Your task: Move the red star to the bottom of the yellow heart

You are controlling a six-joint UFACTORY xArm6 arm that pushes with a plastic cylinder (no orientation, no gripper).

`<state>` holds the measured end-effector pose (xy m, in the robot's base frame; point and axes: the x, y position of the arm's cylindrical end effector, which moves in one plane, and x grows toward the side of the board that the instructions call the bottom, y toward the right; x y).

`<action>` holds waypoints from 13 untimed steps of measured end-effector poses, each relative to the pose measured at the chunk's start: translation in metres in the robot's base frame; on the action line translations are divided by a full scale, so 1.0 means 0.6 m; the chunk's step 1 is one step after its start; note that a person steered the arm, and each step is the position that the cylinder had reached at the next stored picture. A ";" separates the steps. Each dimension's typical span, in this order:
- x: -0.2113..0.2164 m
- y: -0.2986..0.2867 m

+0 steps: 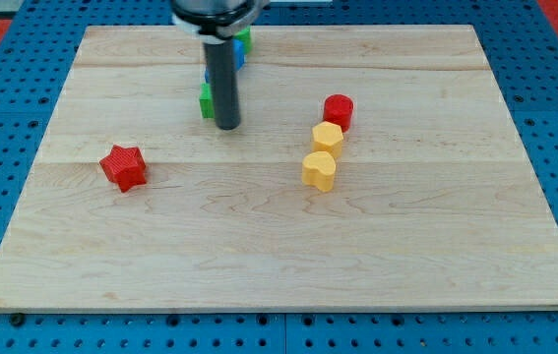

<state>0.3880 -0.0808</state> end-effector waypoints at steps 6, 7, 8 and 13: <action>0.120 -0.023; 0.142 0.035; 0.178 0.089; 0.217 0.167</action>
<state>0.5182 0.0193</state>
